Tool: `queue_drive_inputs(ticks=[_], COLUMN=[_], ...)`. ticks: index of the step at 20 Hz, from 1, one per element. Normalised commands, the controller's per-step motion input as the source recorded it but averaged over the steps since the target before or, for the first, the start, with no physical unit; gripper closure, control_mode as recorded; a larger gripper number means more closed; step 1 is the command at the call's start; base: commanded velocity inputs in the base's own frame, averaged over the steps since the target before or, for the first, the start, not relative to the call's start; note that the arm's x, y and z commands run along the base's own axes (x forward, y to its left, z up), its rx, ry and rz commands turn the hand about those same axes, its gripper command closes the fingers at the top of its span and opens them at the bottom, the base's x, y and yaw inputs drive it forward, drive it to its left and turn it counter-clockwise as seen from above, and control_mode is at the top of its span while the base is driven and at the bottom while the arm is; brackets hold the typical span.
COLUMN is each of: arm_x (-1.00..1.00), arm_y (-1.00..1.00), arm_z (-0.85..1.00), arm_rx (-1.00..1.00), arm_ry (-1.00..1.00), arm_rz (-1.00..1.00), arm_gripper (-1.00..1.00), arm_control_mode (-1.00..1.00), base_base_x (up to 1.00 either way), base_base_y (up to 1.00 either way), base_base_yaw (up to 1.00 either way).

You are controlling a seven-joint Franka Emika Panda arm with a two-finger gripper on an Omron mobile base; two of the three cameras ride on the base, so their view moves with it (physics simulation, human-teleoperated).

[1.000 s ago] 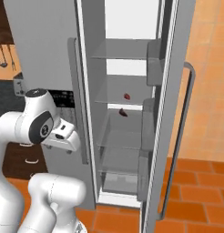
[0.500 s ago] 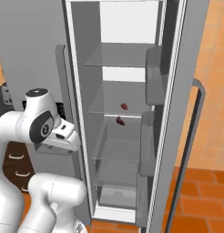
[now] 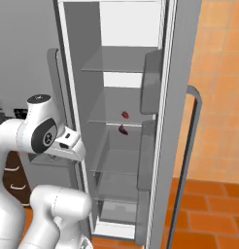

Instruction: Take the strawberry from the fridge and place it on top of the pancake, located on the dining counter.

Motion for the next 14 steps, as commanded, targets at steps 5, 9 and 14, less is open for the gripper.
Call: queue_drive_inputs(ticks=[5, 9, 14], arm_x=[0.0, 0.0, 0.0], arm_y=[0.0, 0.0, 0.0], arm_z=[0.0, 0.0, 0.0], arm_rx=[0.0, 0.0, 0.0], arm_ry=[0.0, 0.0, 0.0], arm_rz=[0.0, 0.0, 0.0], arm_gripper=[-1.0, -1.0, -1.0], arm_control_mode=[1.0, 1.0, 1.0], base_base_x=[0.25, 0.36, 0.38], base_base_y=[-0.33, -0.28, -0.17], base_base_yaw=[0.0, 0.0, -0.02])
